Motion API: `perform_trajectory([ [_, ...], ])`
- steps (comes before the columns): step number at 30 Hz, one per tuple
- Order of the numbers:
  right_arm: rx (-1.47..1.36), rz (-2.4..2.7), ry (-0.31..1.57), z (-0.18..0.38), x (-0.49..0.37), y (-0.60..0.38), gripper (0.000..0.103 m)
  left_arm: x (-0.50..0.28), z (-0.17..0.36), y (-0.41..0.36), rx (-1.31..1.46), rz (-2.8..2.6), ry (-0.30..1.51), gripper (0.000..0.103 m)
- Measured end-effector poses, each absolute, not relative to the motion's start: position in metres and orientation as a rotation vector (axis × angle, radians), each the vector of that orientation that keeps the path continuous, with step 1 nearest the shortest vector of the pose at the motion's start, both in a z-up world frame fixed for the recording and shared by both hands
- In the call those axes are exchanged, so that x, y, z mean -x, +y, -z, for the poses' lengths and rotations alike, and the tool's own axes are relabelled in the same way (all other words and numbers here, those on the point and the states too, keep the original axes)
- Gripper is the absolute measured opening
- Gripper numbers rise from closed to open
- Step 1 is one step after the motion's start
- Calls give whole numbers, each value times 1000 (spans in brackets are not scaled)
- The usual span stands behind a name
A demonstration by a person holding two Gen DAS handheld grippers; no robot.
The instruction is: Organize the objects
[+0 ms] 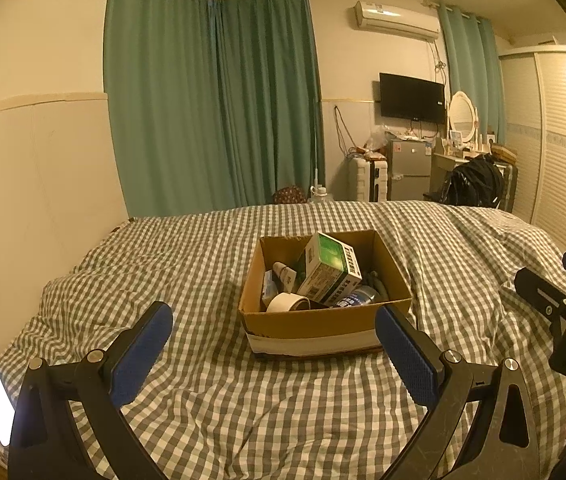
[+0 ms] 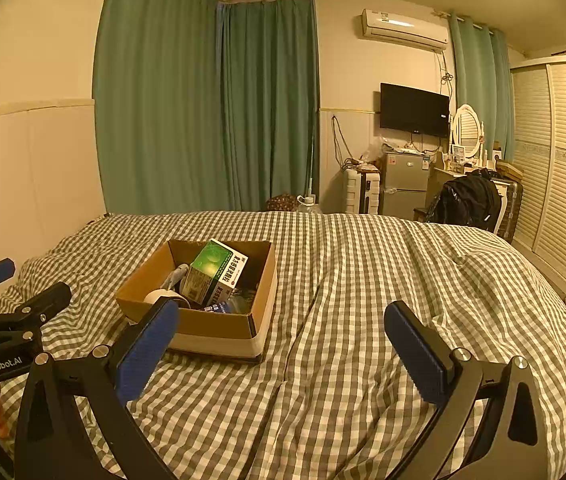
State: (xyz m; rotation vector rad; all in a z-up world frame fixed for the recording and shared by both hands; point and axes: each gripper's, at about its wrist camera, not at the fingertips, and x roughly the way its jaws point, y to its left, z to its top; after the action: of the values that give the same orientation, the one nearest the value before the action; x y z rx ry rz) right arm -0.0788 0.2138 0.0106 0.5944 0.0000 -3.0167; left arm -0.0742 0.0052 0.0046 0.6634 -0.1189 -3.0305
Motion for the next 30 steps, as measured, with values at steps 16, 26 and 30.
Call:
perform_trajectory([
  [16, -596, 3011, -14, -10, 78, 214, 103, 70, -6, 4, -639, 3013, -98, 103],
  [26, -596, 3008, -13, -9, 78, 215, 103, 69, -6, 8, -642, 3024, -129, 103],
  [30, -597, 3009, -14, -8, 77, 215, 103, 69, -5, 9, -651, 3026, -124, 103],
])
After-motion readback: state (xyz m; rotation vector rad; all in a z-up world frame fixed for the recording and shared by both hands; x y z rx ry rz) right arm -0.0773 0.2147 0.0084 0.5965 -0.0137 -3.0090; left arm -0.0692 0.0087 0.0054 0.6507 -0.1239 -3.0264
